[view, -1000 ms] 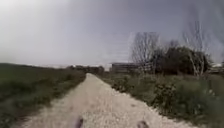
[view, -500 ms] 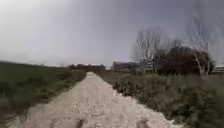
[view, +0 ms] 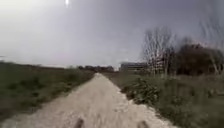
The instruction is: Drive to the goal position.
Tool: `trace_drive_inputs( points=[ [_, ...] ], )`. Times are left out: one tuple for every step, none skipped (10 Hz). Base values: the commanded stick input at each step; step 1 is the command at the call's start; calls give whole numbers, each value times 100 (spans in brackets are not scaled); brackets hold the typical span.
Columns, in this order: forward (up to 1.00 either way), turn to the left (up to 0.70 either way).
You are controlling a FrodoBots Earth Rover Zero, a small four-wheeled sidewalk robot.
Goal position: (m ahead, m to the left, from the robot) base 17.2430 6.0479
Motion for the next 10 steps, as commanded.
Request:
trace_drive_inputs(
  points=[
    [100,0],
    [100,0],
    [100,0],
    [100,0],
    [100,0],
    [100,0],
    [100,21],
    [100,38],
    [100,25],
    [100,12]
  ],
)
